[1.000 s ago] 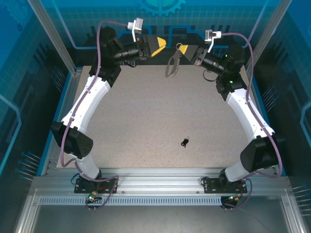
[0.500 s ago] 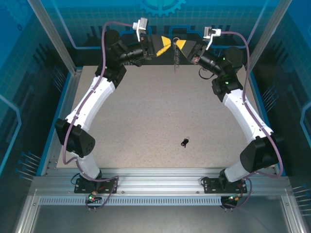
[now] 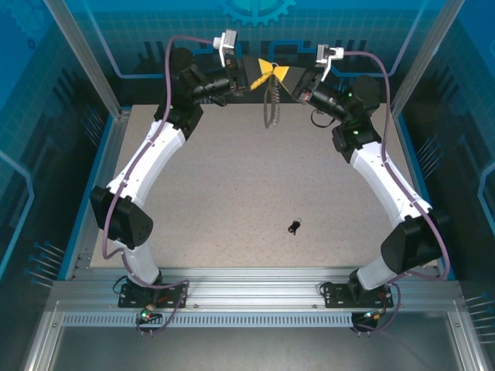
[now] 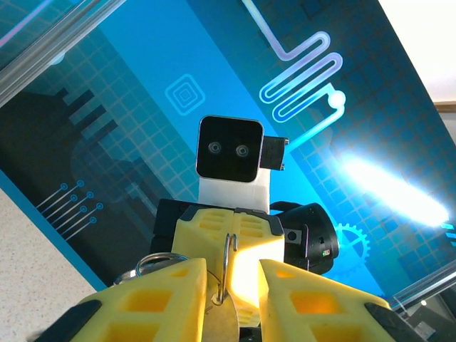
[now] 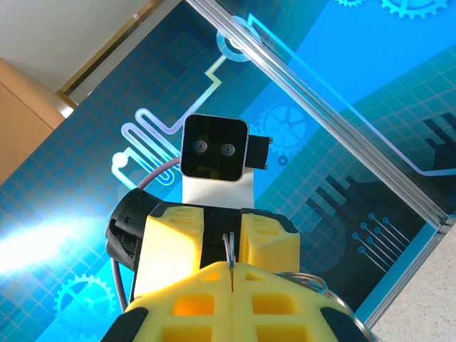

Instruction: Put the keys on the keyring

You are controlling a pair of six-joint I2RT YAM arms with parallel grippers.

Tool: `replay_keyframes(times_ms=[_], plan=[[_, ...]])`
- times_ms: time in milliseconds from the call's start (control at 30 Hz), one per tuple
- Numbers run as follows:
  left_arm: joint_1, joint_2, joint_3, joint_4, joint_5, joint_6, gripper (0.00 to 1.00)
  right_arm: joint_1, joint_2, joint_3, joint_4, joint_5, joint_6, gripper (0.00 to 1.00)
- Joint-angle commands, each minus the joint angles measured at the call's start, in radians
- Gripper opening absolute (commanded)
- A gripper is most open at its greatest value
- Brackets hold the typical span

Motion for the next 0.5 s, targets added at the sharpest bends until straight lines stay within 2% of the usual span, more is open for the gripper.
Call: replay_keyframes(times_ms=[0, 300, 400, 467], plan=[[-0.007, 0.0, 0.021, 0.036, -0.001, 0.0, 0.22, 0.011, -0.002, 0.029, 0.043, 0.013, -0.001, 0.0], [-0.007, -0.03, -0.039, 0.077, -0.008, -0.007, 0.22, 0.011, -0.01, 0.016, 0.03, 0.03, -0.007, 0.0], [-0.007, -0.04, -0.057, 0.1, -0.01, -0.013, 0.3, 0.011, -0.013, 0.012, 0.027, 0.04, -0.006, 0.0], [-0.007, -0.046, -0.068, 0.11, -0.014, -0.017, 0.31, 0.012, -0.015, 0.008, 0.03, 0.046, -0.003, 0.0]])
